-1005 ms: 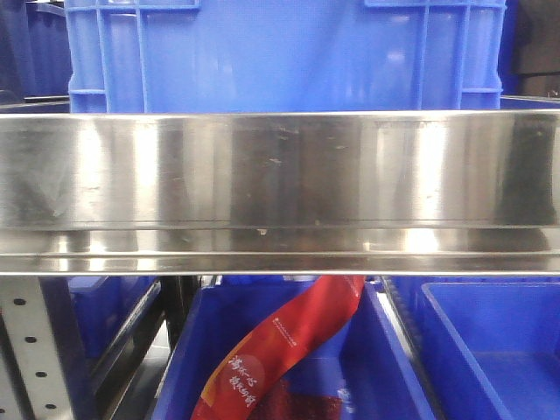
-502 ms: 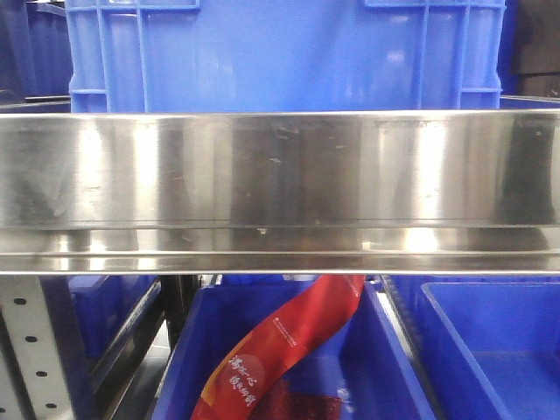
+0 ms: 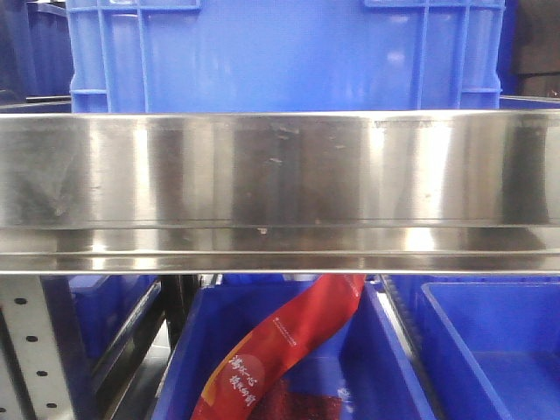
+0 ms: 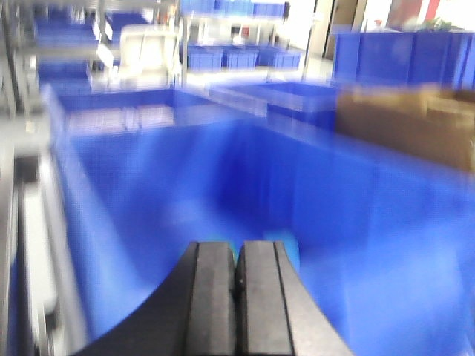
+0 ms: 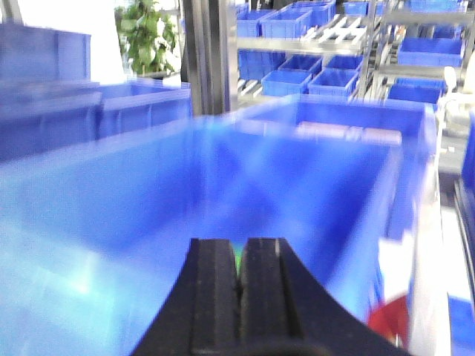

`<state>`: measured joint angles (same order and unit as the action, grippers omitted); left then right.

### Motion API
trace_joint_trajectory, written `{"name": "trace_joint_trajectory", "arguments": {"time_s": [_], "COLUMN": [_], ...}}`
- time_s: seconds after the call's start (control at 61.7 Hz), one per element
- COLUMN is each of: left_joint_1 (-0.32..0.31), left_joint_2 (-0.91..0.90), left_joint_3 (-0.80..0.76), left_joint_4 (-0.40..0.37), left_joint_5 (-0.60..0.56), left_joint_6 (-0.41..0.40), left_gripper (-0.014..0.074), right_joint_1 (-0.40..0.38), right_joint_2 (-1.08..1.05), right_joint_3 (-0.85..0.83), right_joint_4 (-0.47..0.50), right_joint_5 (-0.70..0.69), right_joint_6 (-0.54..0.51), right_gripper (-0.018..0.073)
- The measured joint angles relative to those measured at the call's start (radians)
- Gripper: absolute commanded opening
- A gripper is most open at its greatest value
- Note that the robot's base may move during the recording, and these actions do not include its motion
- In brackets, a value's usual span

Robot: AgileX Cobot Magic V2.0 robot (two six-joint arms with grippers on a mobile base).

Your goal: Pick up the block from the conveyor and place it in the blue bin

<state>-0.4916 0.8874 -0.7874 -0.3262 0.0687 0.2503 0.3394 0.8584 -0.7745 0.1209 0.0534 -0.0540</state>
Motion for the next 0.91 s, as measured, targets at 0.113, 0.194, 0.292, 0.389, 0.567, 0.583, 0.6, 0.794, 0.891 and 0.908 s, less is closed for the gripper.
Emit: {"name": "trace_joint_trajectory", "arguments": {"time_s": [0.113,0.194,0.292,0.389,0.567,0.583,0.6,0.794,0.891,0.908], "left_joint_1": [0.000,0.000,0.000,0.000,0.000,0.000,0.000,0.000,0.000,0.000], "left_joint_2": [-0.131,-0.227,-0.331,-0.415,-0.519,-0.528,-0.533,-0.567,-0.570,-0.570], "left_joint_3": [0.144,0.240,0.329,0.385,0.434,0.434,0.434,0.436,0.436,0.436], "left_joint_4": [-0.010,-0.011,-0.013,-0.013,-0.015,-0.015,-0.015,-0.017,-0.017,-0.017], "left_joint_5": [-0.009,-0.019,-0.021,-0.022,-0.024,-0.024,-0.024,-0.069,-0.076,-0.076], "left_joint_6": [0.000,0.000,0.000,0.000,0.000,0.000,0.000,0.000,0.000,0.000], "left_gripper": [-0.0111,-0.0111,-0.0111,-0.0111,-0.0111,-0.0111,-0.0111,-0.0111,-0.0111,-0.0111], "right_joint_1": [0.000,0.000,0.000,0.000,0.000,0.000,0.000,0.000,0.000,0.000], "right_joint_2": [-0.122,-0.211,-0.310,-0.384,-0.482,-0.486,-0.490,-0.503,-0.503,-0.503], "right_joint_3": [0.121,0.224,0.305,0.359,0.377,0.377,0.377,0.377,0.377,0.377], "right_joint_4": [0.000,0.000,0.000,0.000,0.000,0.000,0.000,0.000,0.000,0.000], "right_joint_5": [-0.013,-0.014,-0.014,-0.014,-0.006,-0.006,-0.006,-0.006,-0.006,-0.006], "right_joint_6": [0.000,0.000,0.000,0.000,0.000,0.000,0.000,0.000,0.000,0.000], "right_gripper": [-0.0162,-0.0162,-0.0162,-0.0162,-0.0162,-0.0162,-0.0162,-0.0162,-0.0162,-0.0162]}}
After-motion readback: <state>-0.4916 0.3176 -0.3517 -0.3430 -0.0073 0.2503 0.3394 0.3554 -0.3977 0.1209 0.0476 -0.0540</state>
